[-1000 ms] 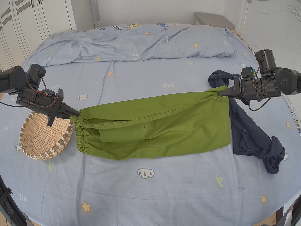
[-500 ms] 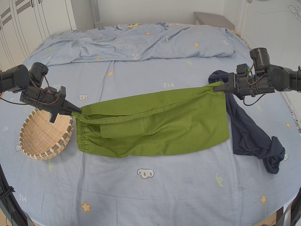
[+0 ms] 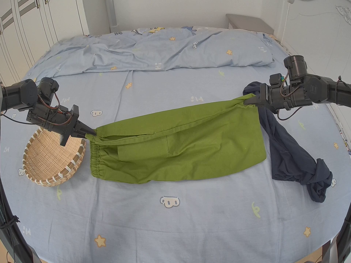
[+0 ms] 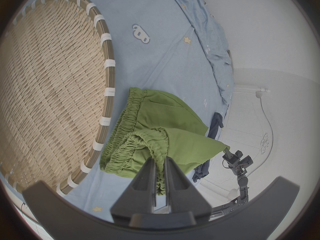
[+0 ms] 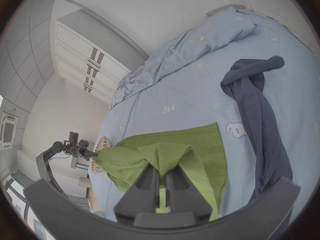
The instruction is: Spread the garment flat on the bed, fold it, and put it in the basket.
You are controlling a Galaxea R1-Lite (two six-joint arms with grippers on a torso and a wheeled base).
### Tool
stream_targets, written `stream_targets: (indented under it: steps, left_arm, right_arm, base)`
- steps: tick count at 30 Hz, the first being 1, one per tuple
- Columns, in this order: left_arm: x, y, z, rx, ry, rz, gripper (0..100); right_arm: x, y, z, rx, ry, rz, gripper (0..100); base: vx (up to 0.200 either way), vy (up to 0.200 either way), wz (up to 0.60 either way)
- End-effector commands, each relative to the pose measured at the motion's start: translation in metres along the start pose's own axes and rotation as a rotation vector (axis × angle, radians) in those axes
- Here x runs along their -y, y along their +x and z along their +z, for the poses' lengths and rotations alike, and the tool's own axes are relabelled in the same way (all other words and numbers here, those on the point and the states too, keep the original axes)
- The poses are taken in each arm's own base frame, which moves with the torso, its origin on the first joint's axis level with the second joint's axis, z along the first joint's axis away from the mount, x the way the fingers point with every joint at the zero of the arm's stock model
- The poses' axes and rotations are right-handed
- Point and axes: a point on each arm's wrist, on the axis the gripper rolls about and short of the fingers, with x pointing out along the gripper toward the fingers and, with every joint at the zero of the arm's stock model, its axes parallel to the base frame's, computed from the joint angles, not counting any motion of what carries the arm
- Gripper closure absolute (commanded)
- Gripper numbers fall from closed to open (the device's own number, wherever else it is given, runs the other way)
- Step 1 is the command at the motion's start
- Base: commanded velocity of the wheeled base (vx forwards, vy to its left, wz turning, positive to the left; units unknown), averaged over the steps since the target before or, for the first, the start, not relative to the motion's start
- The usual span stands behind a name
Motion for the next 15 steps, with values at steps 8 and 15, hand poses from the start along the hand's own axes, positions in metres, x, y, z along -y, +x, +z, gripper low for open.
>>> stream_targets:
  steps: [8, 15]
  left_arm:
    - [-0.002, 0.008, 0.005, -0.004, 0.002, 0.001, 0]
    - [0.012, 0.012, 0.0, -0.014, 0.046, -0.019, 0]
  right_arm:
    - [0.008, 0.023, -0.003, -0.023, 0.007, 0.007, 0]
    - [0.007, 0.024, -0.005, -0.033, 0.01, 0.01, 0]
  base:
    - [0.0, 0.0, 0.0]
    - [0.0, 0.0, 0.0]
